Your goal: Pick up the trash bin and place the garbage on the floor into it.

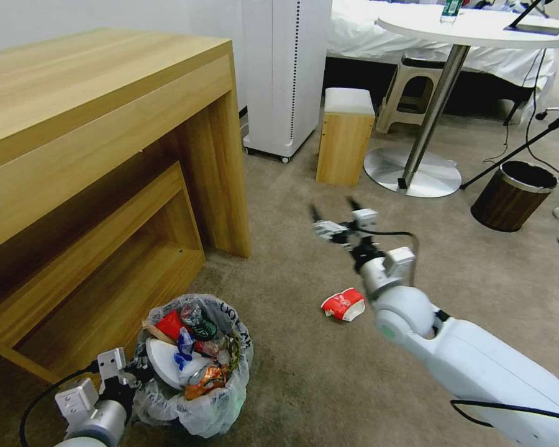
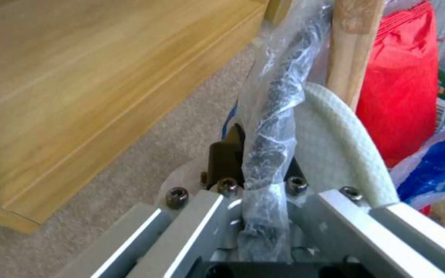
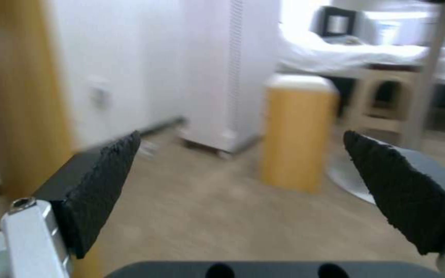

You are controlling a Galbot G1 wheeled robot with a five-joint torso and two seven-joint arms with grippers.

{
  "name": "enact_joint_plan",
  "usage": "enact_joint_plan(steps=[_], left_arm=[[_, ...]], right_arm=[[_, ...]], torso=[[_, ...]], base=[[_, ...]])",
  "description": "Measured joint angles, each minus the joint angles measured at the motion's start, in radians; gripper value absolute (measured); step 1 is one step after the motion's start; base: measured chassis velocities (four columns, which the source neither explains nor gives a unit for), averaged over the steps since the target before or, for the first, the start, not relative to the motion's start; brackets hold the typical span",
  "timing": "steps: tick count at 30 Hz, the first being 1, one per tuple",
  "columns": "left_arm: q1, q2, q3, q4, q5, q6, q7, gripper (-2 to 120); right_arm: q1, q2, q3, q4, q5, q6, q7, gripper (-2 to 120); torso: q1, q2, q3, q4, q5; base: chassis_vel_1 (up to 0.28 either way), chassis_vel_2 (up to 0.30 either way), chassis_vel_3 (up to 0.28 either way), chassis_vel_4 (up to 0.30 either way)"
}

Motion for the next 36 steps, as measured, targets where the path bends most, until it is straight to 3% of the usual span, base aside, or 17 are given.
enact_joint_plan(steps=[11, 36], left_arm=[[0.013, -0.001, -0.003, 0.001, 0.014, 0.0, 0.001, 0], [0.016, 0.007, -0.009, -0.005, -0.002, -0.009, -0.001, 0]], right_arm=[[-0.145, 0.009, 0.124, -0.017, -0.06, -0.039, 0.069, 100], [-0.178, 0.032, 0.134, -0.016, -0.045, 0.026, 0.055, 100]], torso=[[0.0, 0.0, 0.0, 0.0002, -0.0002], [0.0, 0.0, 0.0, 0.0001, -0.0003]], base=[[-0.004, -0.004, -0.004, -0.006], [-0.039, -0.036, -0.04, -0.037]])
